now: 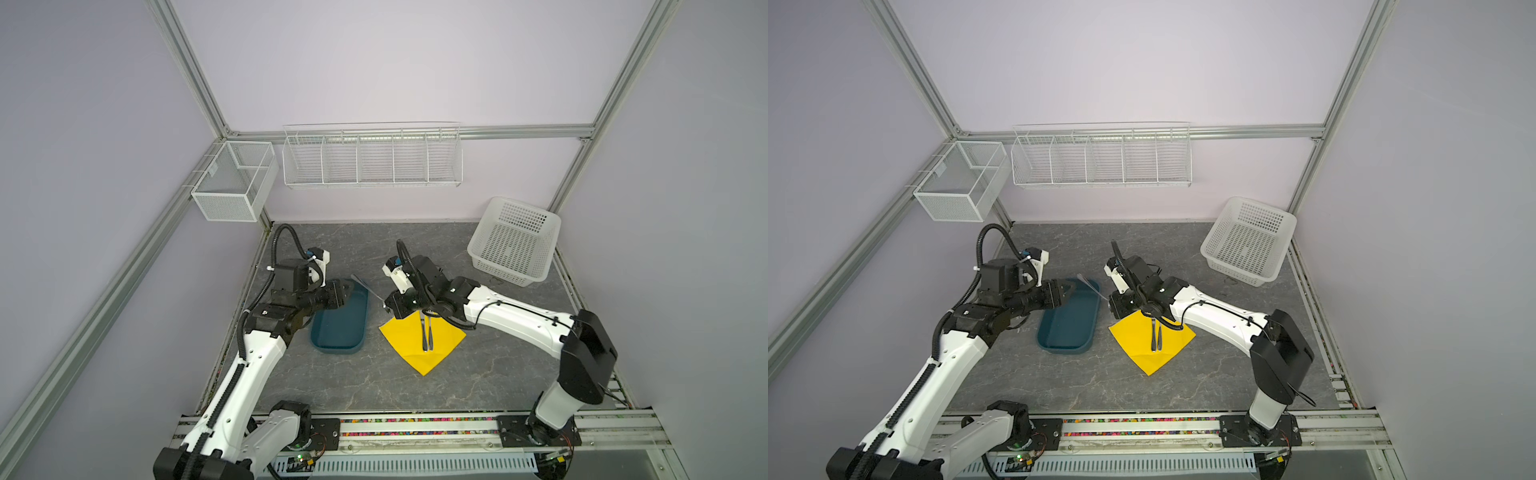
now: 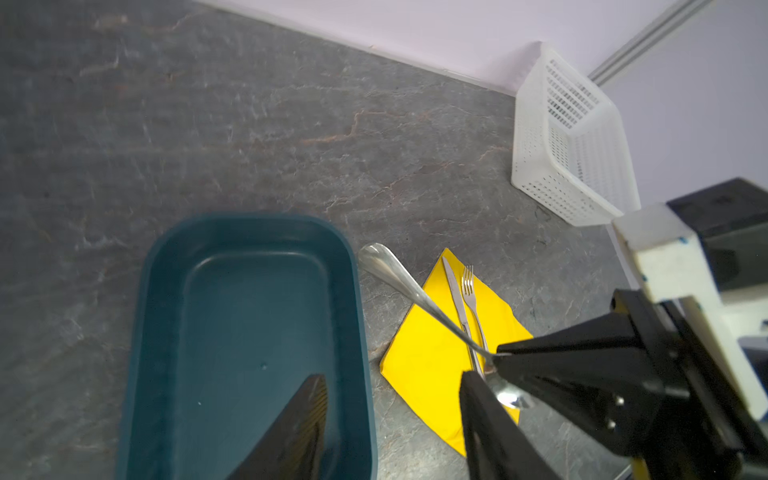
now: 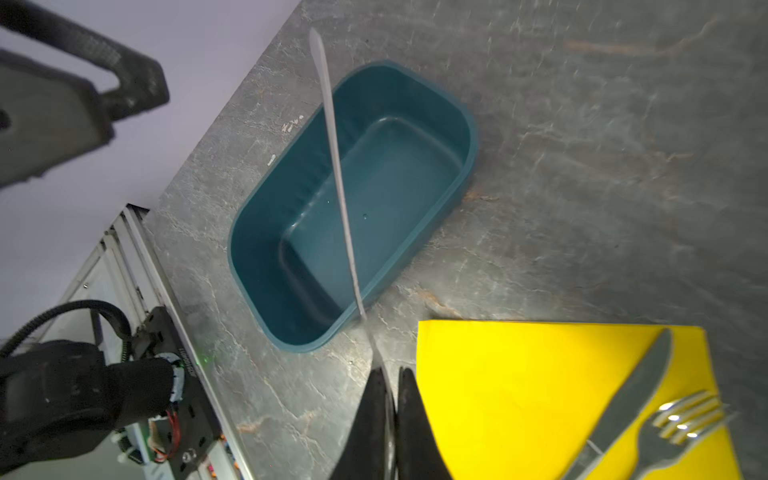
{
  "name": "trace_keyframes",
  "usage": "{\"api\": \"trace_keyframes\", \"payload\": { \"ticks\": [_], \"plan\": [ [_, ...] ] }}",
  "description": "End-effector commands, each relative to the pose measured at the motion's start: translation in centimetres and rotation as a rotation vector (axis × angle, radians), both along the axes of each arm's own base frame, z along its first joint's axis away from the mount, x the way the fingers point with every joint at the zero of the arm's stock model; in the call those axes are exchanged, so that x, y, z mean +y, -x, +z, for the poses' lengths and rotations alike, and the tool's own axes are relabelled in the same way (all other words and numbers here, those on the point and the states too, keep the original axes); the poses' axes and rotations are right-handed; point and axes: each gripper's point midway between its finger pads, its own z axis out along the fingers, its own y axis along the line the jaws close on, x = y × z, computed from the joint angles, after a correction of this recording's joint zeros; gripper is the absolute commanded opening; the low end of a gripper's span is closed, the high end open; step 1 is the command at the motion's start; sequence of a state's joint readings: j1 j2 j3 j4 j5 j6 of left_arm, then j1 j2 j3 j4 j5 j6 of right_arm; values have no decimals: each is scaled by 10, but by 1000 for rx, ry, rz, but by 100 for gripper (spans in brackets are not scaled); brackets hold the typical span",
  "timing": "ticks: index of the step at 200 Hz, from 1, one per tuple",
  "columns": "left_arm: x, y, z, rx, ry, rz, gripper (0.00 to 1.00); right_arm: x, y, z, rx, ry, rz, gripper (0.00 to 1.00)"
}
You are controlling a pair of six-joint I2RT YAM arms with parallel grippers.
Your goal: Place the utensils on the paper napkin and roll it up
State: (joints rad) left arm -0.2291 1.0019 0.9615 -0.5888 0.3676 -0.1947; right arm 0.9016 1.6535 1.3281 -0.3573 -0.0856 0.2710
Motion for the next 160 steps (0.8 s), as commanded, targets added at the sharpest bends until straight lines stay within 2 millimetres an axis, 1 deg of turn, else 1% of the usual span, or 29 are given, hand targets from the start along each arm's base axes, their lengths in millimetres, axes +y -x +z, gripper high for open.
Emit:
{"api": "trace_keyframes", "payload": {
  "ticks": [1, 15, 31, 50, 66, 73, 94, 113, 142, 160],
  "plan": [
    [-4, 8, 14, -125, -160, -186, 53, -26, 6, 1, -172, 142, 128, 6],
    [-9, 10, 14, -140, -197, -266, 54, -30, 13, 7, -232, 153, 206, 6],
    [-22, 15, 13, -156, -186, -374, 54, -33, 21, 11, -274, 156, 283, 6],
    [-35, 23, 13, -166, -141, -473, 55, -35, 30, 12, -286, 170, 350, 6],
    [-44, 32, 8, -157, -111, -568, 55, -35, 36, 10, -272, 182, 397, 7],
    [-46, 33, 6, -152, -111, -589, 55, -35, 39, 8, -262, 189, 415, 7],
    [-50, 40, -4, -119, -123, -663, 55, -35, 41, 7, -255, 199, 437, 7],
    [-55, 53, -15, -71, -139, -756, 54, -34, 41, 10, -263, 189, 445, 8],
    [-67, 72, -24, -26, -148, -901, 52, -33, 42, 14, -279, 184, 464, 9],
    [-68, 71, -38, 15, -208, -914, 49, -34, 43, 15, -285, 184, 470, 9]
  ]
}}
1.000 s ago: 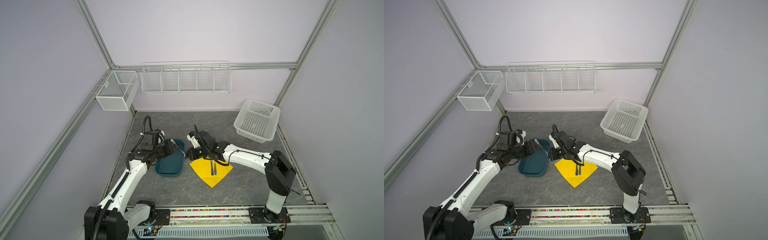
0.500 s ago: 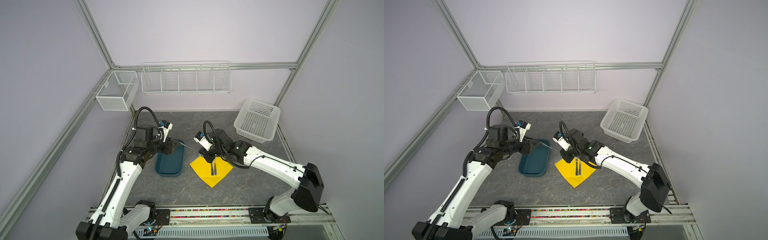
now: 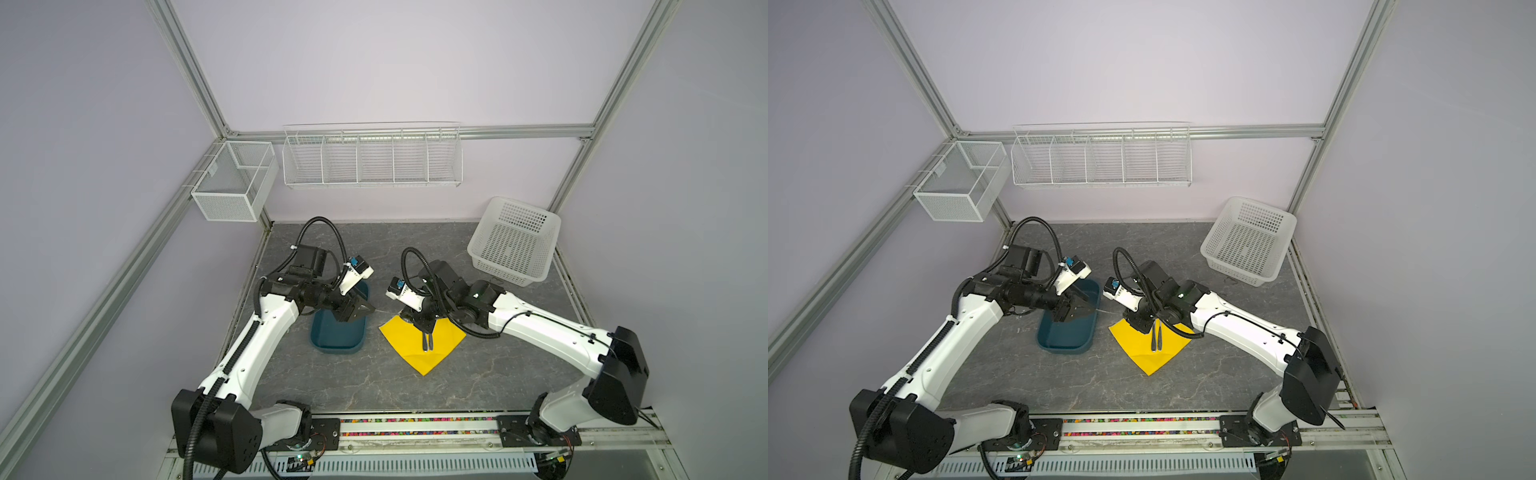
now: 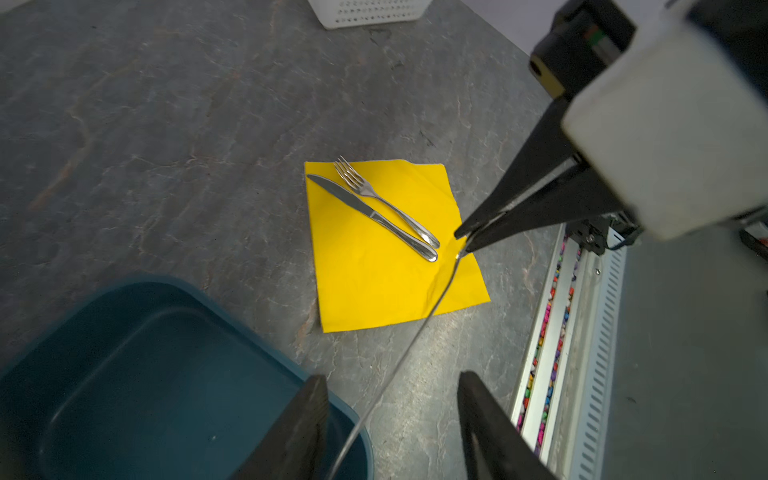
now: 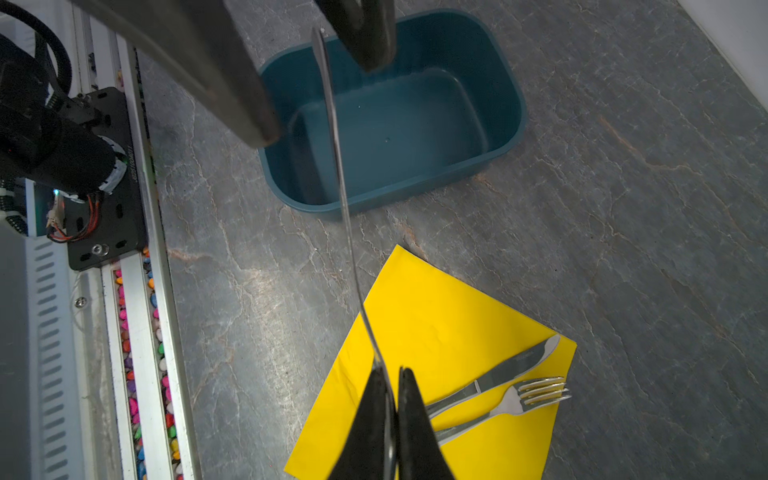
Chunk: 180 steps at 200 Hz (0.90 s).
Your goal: Place the utensils on the paper napkin and roll it up
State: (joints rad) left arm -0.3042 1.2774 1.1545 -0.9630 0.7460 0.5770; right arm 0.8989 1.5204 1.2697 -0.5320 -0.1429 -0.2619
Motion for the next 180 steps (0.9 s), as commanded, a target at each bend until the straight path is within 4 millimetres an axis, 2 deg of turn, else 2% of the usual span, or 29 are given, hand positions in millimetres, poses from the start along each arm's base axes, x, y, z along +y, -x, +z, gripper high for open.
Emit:
{"api": "trace_keyframes", "payload": {
  "ticks": [1, 47, 64, 77, 123, 138, 180],
  "plan": [
    [-2, 18, -9, 21, -60, -108, 49, 2, 3, 12, -28, -16, 59, 9],
    [2, 13, -14, 3, -109, -115, 39, -1, 4, 11, -36, -8, 63, 9],
    [6, 9, -16, -19, -139, -102, 40, 0, 7, 12, -32, -14, 76, 9],
    [10, 3, -19, -42, -169, -81, 44, 1, 11, 14, -24, -25, 93, 9],
    [5, 1, -14, -61, -137, -94, 42, 2, 11, 16, -28, -37, 99, 9],
    [3, 3, -13, -51, -124, -102, 37, 2, 9, 16, -32, -33, 84, 9],
    [5, 7, -12, -42, -128, -110, 11, 0, 4, 19, -60, -44, 57, 10]
  ]
}}
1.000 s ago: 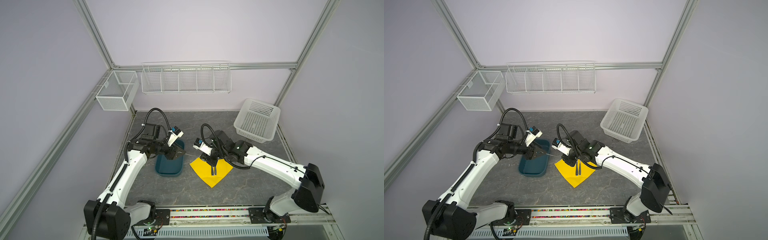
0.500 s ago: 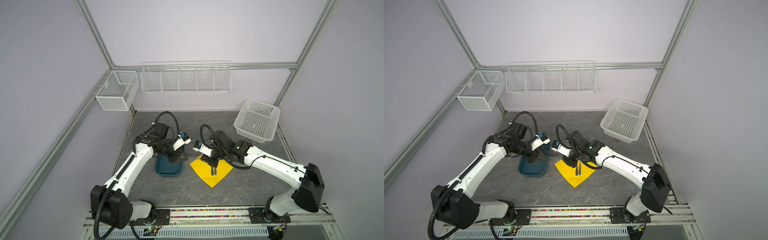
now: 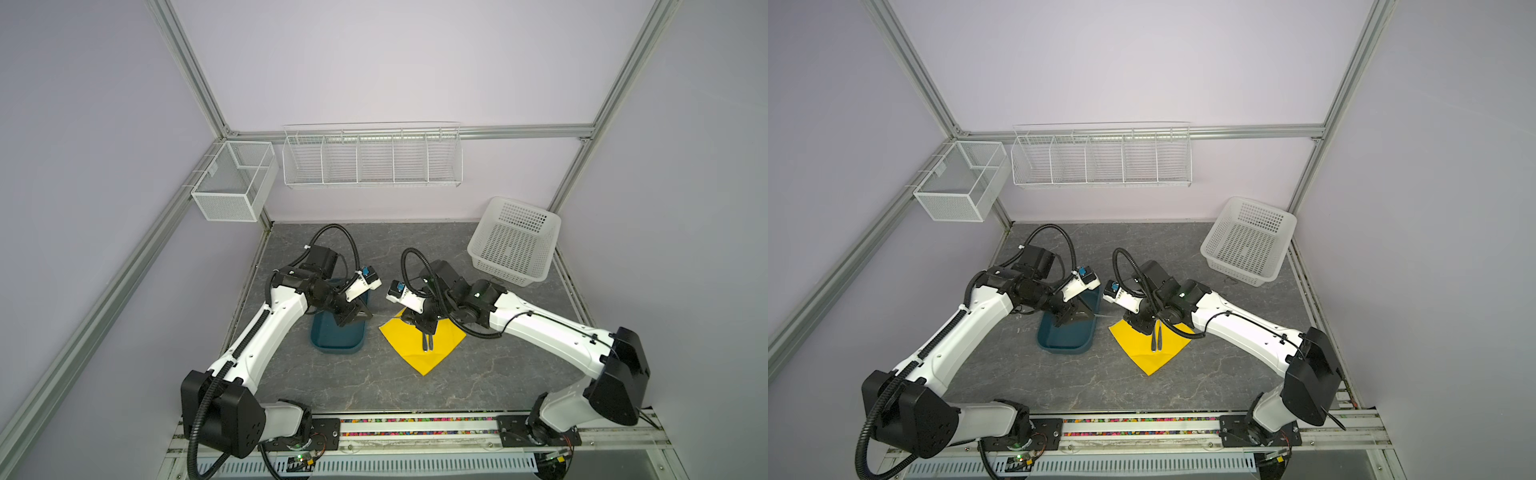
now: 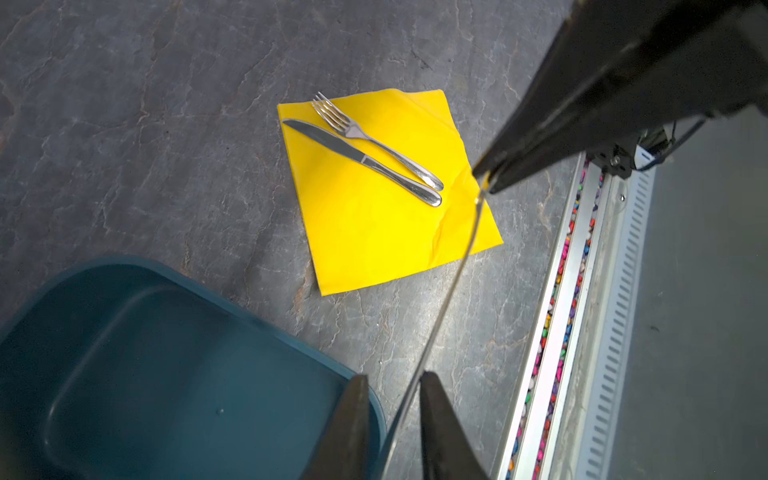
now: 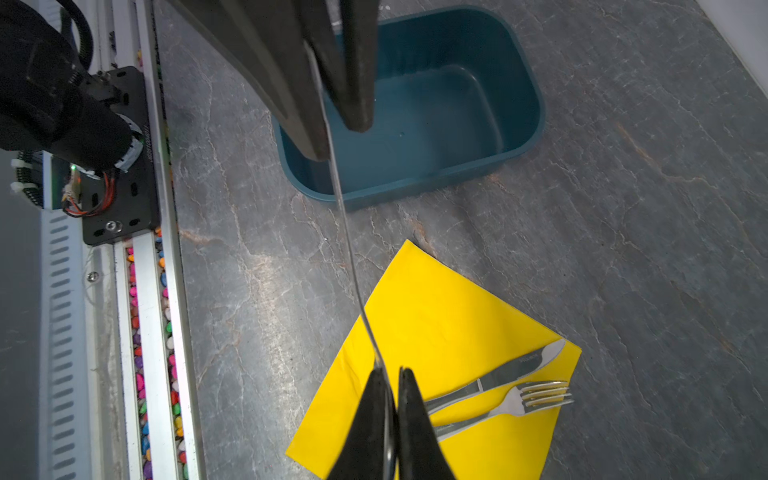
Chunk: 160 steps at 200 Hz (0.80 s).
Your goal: Place the utensils on the paper napkin and roll it up
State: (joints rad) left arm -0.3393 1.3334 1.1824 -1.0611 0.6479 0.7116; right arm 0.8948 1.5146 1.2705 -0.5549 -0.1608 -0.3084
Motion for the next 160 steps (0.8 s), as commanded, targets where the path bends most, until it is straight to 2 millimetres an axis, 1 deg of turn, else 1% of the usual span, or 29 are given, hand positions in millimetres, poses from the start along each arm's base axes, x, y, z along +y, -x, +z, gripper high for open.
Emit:
{"api": "trace_keyframes", "payload": {
  "ticks": [1, 24, 49, 69, 73, 78, 92, 104, 116, 138, 150, 160],
  "plan": [
    [-1, 1, 12, -37, 12, -22, 11, 3, 0, 20, -51, -59, 16, 10],
    [0, 1, 12, -38, 4, -19, 0, 2, -4, 23, -68, -61, -2, 12],
    [0, -1, 15, -37, 9, 2, 0, -2, -9, 26, -79, -55, -43, 17],
    [-3, -6, 23, -26, 42, 61, 0, -12, -18, 30, -75, -56, -128, 23],
    [-3, -7, 25, -25, 52, 76, 0, -13, -20, 31, -71, -66, -144, 25],
    [-5, -8, 26, -17, 66, 98, 0, -16, -21, 32, -64, -78, -164, 31],
    [-10, -14, 27, 17, 126, 174, 0, -28, -29, 39, -51, -134, -242, 46],
    [-14, -13, 28, 60, 178, 220, 0, -38, -34, 46, -54, -189, -308, 49],
    [-16, -16, 25, 115, 216, 291, 0, -52, -41, 51, -60, -237, -393, 56],
    [-17, -22, 11, 233, 267, 441, 0, -81, -54, 56, -56, -301, -561, 60],
    [-24, -22, 10, 327, 338, 496, 0, -92, -56, 55, -41, -329, -618, 60],
    [-28, -29, 8, 411, 404, 581, 0, -101, -58, 54, -35, -340, -676, 60]
  ]
}}
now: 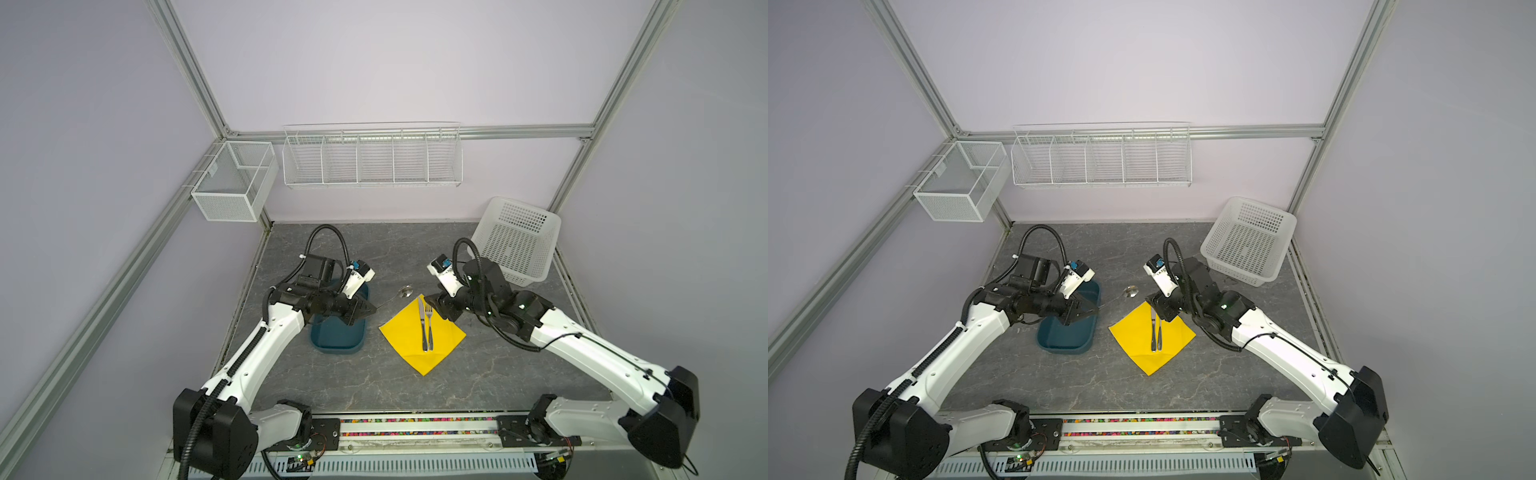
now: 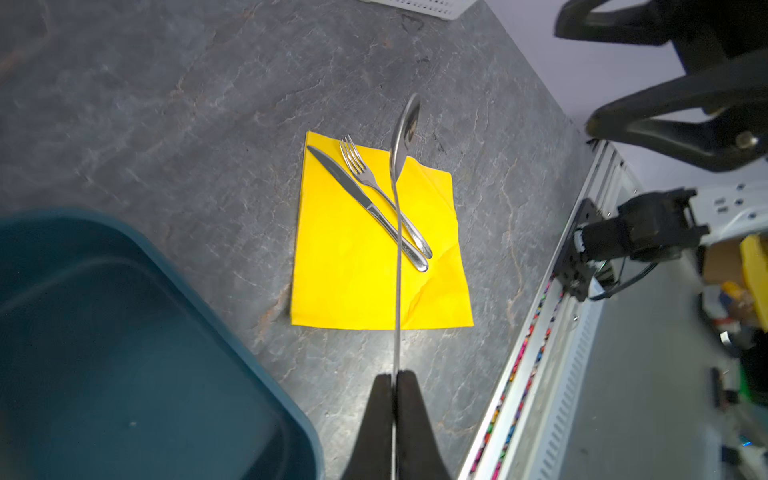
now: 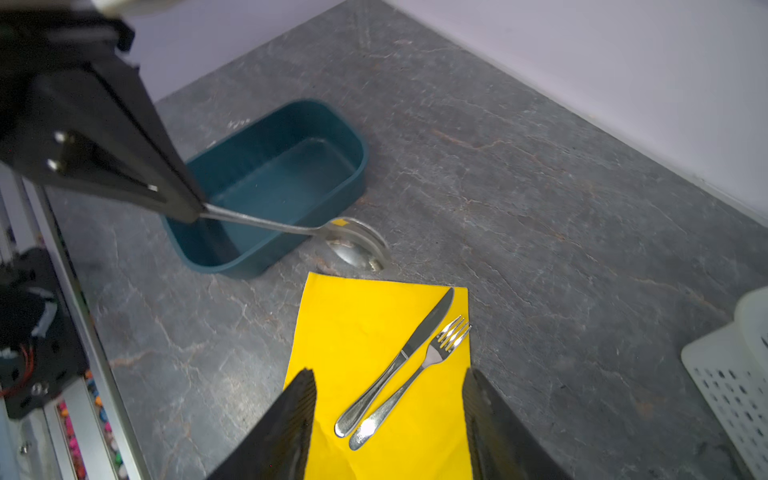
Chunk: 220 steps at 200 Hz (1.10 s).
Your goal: Place the utensils on the paper napkin and roll it up
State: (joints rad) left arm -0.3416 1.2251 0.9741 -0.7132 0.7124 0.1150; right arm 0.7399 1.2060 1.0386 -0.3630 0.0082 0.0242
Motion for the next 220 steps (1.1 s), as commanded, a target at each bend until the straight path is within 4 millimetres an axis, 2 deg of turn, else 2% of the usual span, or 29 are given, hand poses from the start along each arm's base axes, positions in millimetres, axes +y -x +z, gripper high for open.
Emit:
{"api": "trace_keyframes", "payload": {
  "ticks": [1, 18, 31, 55, 71, 118, 163, 165, 168, 220],
  "plan": [
    [-14, -18, 11, 192, 213, 219, 0, -19, -13, 6, 19, -103, -176, 60],
    [-19, -28, 4, 297, 305, 350, 0, -28, -13, 2, 39, -130, -238, 60],
    [-22, -34, 0, 337, 364, 432, 0, -36, -15, -4, 77, -151, -310, 64],
    [-32, -41, -7, 401, 463, 537, 0, -38, -12, -15, 145, -169, -360, 66],
    [-39, -43, -15, 423, 469, 576, 0, -39, -12, -20, 170, -196, -386, 66],
    [-50, -42, -51, 535, 443, 711, 0, -45, -11, -36, 229, -212, -460, 67],
    [-72, -36, -65, 584, 451, 722, 0, -41, -11, -38, 260, -251, -475, 67],
    [-73, -36, -66, 587, 450, 722, 0, -44, -8, -47, 273, -235, -480, 67],
    [-75, -35, -67, 592, 448, 723, 0, -44, -7, -50, 278, -231, -481, 67],
    [-91, -24, -87, 638, 420, 762, 0, -47, -3, -54, 292, -233, -488, 66]
  ]
}}
